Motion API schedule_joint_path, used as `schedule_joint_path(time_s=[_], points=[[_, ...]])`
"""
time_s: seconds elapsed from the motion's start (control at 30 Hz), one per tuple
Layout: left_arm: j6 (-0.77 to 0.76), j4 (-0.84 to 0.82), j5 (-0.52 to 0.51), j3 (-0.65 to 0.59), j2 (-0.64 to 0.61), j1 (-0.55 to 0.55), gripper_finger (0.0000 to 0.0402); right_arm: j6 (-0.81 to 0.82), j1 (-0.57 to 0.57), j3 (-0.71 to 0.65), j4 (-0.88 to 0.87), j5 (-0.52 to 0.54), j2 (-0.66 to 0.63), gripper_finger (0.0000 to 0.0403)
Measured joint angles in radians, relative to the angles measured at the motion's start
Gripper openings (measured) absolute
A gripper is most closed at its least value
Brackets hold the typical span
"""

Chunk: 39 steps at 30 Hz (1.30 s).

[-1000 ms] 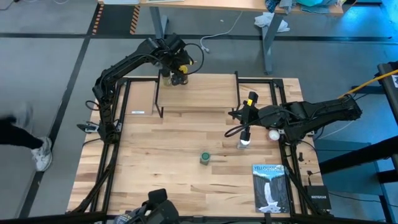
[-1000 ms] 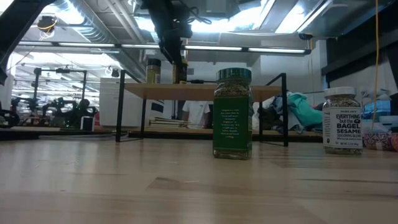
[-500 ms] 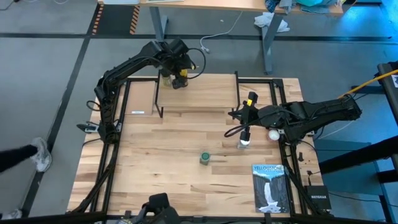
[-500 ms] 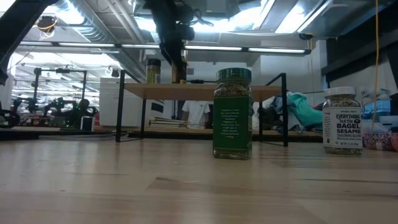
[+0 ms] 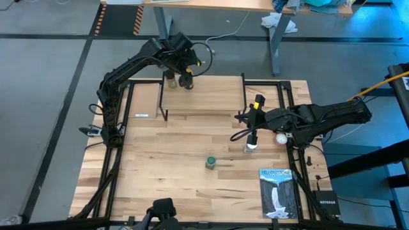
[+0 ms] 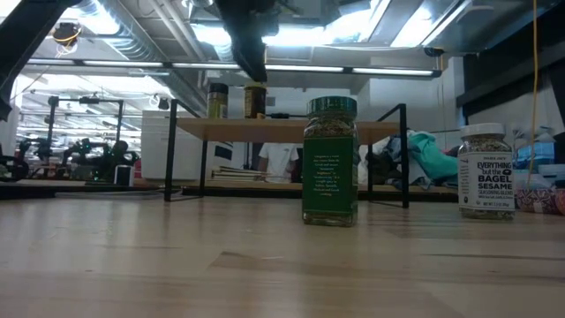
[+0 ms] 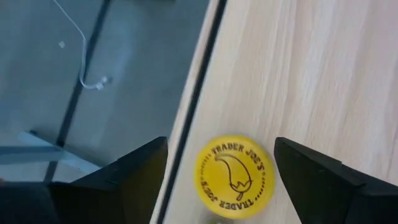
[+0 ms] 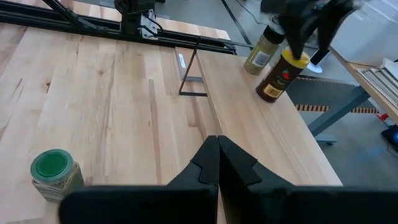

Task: Shelf spices
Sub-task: Put the green seasoning bottle on the shelf

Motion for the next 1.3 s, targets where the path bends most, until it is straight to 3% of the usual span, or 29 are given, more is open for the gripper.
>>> schedule_joint_path(time_s=[0.33,0.57,0.67,0.87,1.03,1.2,1.3], points=[[0.022,0.002,-0.001,0.157,-0.003,-0.107,0.0290,0.001,0.000,0.000,-0.006,0.001,0.000,0.0001],[0.041,-0.023,-0.011,0.145,-0.003,-0.283,0.0290,0.001,0.000,0.000,-0.006,0.004,0.000,0.0001],[0.025,-0.039,0.032,0.123,-0.002,-0.367,0.0290,0.001,0.000,0.000,-0.006,0.004,0.000,0.0001],[0.024,-0.023,0.078,-0.012,-0.003,-0.531,0.0290,0.002,0.000,0.000,-0.004,0.004,0.000,0.0001],[0.013,0.091,0.069,-0.181,-0.002,-0.646,0.0290,0.002,0.000,0.000,0.003,0.004,0.000,0.0001],[-0.024,0.228,-0.021,-0.326,-0.001,-0.724,0.0302,0.005,0.000,0.000,0.019,0.001,0.000,0.0001],[-0.083,0.324,0.004,-0.384,-0.001,-0.748,0.0317,0.005,0.000,0.000,0.021,0.000,0.000,0.0001]])
